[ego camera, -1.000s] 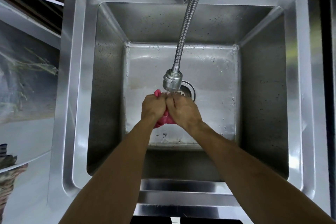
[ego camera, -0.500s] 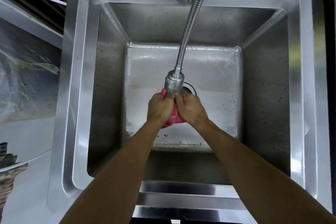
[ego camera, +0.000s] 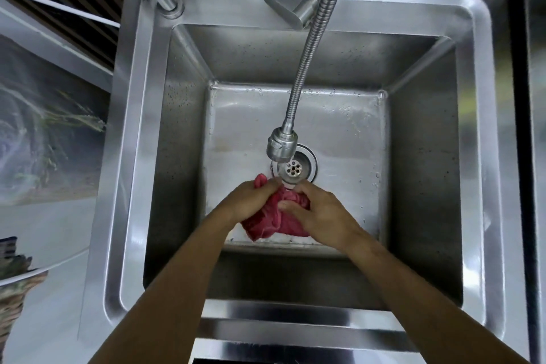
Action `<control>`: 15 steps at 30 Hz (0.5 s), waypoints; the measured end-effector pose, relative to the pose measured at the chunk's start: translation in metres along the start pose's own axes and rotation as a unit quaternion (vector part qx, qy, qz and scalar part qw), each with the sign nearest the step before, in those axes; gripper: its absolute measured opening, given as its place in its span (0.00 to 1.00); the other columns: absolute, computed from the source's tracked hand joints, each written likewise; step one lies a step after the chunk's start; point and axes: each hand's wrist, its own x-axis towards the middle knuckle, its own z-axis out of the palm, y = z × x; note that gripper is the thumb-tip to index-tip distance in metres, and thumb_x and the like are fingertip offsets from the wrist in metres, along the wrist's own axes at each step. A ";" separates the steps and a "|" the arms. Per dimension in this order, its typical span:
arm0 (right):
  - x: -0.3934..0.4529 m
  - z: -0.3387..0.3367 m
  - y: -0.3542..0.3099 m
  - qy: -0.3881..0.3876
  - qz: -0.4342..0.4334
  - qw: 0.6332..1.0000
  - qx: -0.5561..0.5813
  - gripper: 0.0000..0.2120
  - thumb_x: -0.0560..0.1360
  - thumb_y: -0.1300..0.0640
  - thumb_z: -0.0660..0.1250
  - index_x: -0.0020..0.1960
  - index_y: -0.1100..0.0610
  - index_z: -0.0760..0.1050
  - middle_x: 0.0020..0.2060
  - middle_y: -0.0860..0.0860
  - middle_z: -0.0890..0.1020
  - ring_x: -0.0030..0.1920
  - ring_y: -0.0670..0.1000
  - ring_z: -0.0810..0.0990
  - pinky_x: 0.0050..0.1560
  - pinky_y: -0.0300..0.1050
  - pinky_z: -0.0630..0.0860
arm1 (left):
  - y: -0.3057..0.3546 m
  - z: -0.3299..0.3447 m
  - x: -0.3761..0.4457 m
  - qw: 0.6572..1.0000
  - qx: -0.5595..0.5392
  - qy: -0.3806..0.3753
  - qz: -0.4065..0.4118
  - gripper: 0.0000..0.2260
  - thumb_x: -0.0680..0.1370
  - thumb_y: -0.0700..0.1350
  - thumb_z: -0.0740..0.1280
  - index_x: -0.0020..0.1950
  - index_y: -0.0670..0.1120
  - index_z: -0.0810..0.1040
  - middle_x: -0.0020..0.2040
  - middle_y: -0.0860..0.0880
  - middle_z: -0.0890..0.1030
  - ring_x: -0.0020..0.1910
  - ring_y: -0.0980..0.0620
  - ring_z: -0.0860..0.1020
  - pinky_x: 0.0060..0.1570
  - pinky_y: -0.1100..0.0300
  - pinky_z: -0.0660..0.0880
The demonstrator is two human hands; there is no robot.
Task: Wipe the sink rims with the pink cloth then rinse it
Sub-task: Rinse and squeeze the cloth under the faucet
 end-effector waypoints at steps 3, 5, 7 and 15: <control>-0.016 -0.020 0.000 -0.044 -0.004 0.999 0.017 0.10 0.77 0.43 0.73 0.51 0.47 0.77 0.41 0.46 0.84 0.38 0.46 0.81 0.40 0.48 0.78 | 0.003 -0.023 -0.024 0.991 -0.045 -0.126 0.001 0.20 0.76 0.69 0.68 0.60 0.58 0.82 0.53 0.52 0.88 0.53 0.50 0.85 0.51 0.54 0.84; -0.023 -0.028 -0.003 -0.060 -0.026 0.997 0.043 0.07 0.78 0.48 0.73 0.48 0.47 0.76 0.39 0.43 0.82 0.36 0.40 0.77 0.39 0.37 0.72 | 0.009 -0.038 -0.039 0.979 -0.046 -0.196 0.015 0.20 0.76 0.64 0.72 0.65 0.57 0.81 0.59 0.50 0.87 0.58 0.47 0.85 0.59 0.50 0.82; -0.028 -0.037 -0.012 -0.055 -0.038 0.992 0.105 0.08 0.78 0.53 0.74 0.46 0.49 0.75 0.37 0.48 0.80 0.37 0.42 0.76 0.40 0.40 0.73 | 0.021 -0.057 -0.051 0.978 -0.029 -0.202 0.033 0.22 0.76 0.65 0.71 0.66 0.56 0.81 0.60 0.50 0.86 0.58 0.47 0.85 0.60 0.50 0.81; -0.017 -0.077 -0.051 -0.040 -0.129 0.979 0.155 0.16 0.82 0.65 0.67 0.66 0.50 0.79 0.56 0.46 0.87 0.56 0.48 0.86 0.57 0.42 0.82 | 0.122 -0.079 -0.033 0.941 -0.195 0.193 0.198 0.06 0.83 0.49 0.66 0.59 0.52 0.80 0.53 0.53 0.87 0.42 0.54 0.85 0.48 0.56 0.79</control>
